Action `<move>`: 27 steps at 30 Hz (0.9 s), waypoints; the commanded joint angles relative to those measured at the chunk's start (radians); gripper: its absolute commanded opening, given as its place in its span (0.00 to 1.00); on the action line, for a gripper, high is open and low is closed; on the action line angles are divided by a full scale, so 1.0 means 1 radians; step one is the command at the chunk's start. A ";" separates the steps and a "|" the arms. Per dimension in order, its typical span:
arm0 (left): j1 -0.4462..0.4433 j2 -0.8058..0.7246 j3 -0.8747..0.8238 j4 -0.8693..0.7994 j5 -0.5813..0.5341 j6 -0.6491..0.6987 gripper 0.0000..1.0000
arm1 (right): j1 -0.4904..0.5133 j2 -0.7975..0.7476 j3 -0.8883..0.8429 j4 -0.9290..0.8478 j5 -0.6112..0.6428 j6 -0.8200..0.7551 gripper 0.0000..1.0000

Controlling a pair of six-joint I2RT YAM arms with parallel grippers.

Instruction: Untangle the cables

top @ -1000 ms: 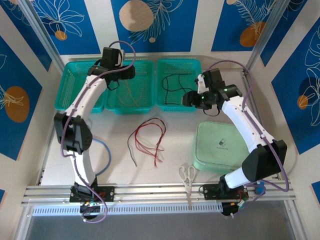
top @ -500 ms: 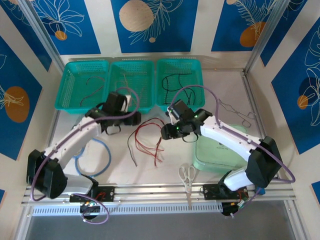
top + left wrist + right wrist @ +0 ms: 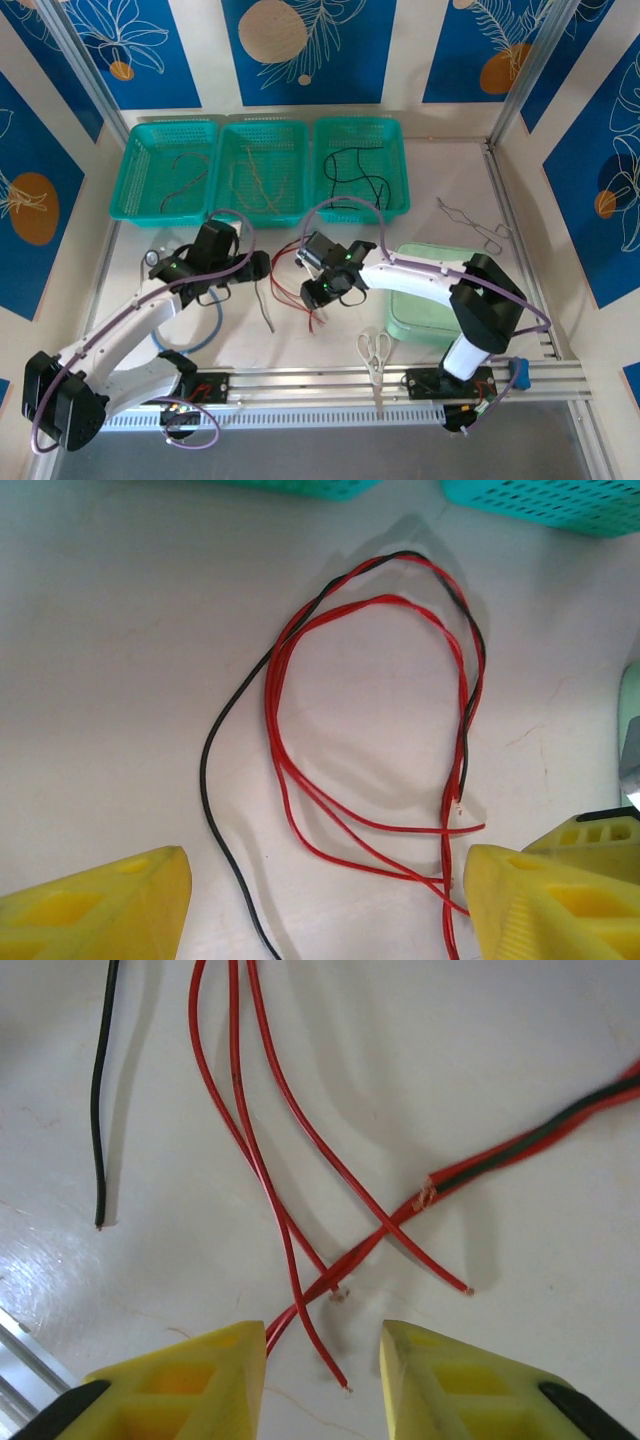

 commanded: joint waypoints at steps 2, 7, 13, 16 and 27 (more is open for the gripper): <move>0.000 -0.075 -0.069 -0.048 -0.045 -0.069 0.71 | 0.004 0.067 0.034 0.019 -0.074 -0.065 0.33; 0.043 -0.187 -0.112 -0.124 -0.055 -0.100 0.71 | 0.024 0.147 0.094 -0.017 -0.112 -0.095 0.33; 0.082 -0.271 -0.147 -0.162 -0.042 -0.104 0.70 | 0.047 0.234 0.167 -0.075 -0.120 -0.119 0.30; 0.089 -0.279 -0.152 -0.164 -0.034 -0.104 0.70 | 0.048 0.253 0.186 -0.089 -0.118 -0.120 0.27; 0.110 -0.277 -0.126 -0.179 -0.017 -0.079 0.70 | 0.050 0.172 0.192 -0.093 -0.111 -0.135 0.00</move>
